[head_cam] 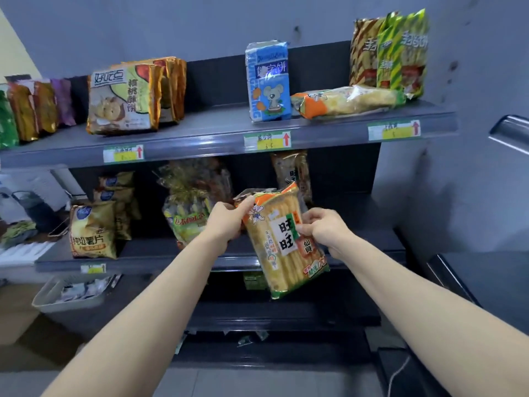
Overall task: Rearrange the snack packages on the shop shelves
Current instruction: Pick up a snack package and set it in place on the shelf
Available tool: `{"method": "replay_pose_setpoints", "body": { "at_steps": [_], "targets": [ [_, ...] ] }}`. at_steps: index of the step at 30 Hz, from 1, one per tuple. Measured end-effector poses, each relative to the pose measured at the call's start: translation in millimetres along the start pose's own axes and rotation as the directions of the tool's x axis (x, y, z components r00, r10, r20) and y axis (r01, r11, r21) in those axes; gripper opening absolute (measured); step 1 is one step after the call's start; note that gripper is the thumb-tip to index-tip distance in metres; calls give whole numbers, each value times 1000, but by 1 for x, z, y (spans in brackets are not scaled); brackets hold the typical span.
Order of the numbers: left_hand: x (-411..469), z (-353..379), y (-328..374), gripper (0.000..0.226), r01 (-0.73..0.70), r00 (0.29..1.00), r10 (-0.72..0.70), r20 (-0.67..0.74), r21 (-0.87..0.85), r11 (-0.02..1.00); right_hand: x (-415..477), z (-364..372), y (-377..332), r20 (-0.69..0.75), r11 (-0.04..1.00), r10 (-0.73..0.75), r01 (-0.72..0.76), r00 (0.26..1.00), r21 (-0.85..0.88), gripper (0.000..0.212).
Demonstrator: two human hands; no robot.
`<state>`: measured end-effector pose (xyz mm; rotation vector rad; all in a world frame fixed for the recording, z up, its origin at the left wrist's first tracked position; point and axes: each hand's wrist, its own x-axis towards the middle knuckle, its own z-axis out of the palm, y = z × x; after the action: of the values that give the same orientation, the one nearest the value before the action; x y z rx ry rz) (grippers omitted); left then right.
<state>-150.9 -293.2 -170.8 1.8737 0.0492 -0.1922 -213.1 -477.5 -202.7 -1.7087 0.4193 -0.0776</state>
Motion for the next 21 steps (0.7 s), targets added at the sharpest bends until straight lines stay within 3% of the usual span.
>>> {"method": "replay_pose_setpoints", "body": {
  "at_steps": [3,7,11,15,19,21],
  "targets": [
    [20,23,-19,66,75,979,-86,185,65,995,22,-11,15,-172,991,81,-62,982,116,12],
    [49,56,-33,35,72,933,-105,344,108,992,57,-15,28,-239,971,159,-109,958,211,18],
    [95,81,-30,17,55,945,-54,323,7,998,102,-14,27,-278,971,125,-60,953,232,22],
    [151,101,-23,24,20,965,-4,261,-57,998,158,-15,24,-347,990,64,-15,936,144,33],
    [203,118,-28,25,-44,979,44,199,-5,999,208,-12,33,-353,998,-9,-13,936,-60,26],
    [225,127,-34,20,-81,979,82,189,-9,997,229,-11,41,-328,998,-43,26,944,-57,20]
  ]
}}
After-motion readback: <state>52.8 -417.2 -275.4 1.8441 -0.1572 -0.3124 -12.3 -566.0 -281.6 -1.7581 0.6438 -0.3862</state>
